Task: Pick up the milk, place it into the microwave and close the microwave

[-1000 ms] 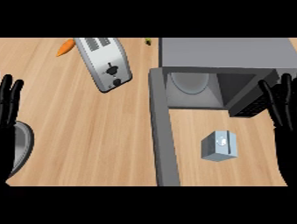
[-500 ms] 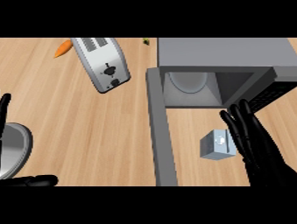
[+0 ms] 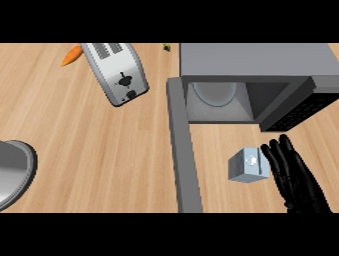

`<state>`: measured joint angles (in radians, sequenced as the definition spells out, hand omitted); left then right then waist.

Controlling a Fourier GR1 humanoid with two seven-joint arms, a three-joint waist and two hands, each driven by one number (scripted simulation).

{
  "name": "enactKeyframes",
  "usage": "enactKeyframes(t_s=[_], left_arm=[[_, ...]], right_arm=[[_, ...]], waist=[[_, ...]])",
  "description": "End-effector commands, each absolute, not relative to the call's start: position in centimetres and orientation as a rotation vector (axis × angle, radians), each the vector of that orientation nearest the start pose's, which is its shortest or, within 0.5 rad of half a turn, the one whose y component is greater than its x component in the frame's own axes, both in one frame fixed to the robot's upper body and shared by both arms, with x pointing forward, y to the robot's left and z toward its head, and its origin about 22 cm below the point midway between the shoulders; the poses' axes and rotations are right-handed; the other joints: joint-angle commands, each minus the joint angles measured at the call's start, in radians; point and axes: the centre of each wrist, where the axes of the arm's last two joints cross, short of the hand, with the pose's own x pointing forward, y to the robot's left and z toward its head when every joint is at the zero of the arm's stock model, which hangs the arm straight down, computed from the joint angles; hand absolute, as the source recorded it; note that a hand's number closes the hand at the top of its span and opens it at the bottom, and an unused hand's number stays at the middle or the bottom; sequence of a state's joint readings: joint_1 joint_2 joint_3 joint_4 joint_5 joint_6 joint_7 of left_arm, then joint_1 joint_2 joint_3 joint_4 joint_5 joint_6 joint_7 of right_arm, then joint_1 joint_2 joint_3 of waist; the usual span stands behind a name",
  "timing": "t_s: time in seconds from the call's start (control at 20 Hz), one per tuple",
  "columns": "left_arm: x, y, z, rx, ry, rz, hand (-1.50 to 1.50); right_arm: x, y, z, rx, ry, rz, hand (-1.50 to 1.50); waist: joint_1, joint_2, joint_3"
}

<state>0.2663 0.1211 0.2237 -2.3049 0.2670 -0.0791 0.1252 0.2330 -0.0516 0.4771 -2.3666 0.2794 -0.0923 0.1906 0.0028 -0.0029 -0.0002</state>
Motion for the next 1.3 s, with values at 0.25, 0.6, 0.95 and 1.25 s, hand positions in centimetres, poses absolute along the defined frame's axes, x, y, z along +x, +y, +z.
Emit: enactKeyframes(t_s=[0.25,0.6,0.95,1.25], left_arm=[[11.2,31.8,14.0,0.082,-1.965,0.069,-1.50],[10.4,31.7,13.5,0.109,-1.969,0.074,-1.50],[8.6,31.4,13.6,0.077,-1.962,0.064,-1.50],[8.2,32.5,12.8,0.069,-1.959,0.074,-1.50]], right_arm=[[14.4,-17.6,10.9,0.001,-1.915,0.216,-1.50],[15.9,-20.1,6.2,-0.048,-1.886,0.165,-1.50],[17.0,-22.3,2.4,-0.136,-1.821,0.120,-1.50],[18.2,-24.9,-0.8,-0.188,-1.790,0.097,-1.50]], waist=[[0.003,0.001,0.000],[0.001,0.002,0.001],[0.004,0.001,0.001],[0.005,0.002,0.000]])
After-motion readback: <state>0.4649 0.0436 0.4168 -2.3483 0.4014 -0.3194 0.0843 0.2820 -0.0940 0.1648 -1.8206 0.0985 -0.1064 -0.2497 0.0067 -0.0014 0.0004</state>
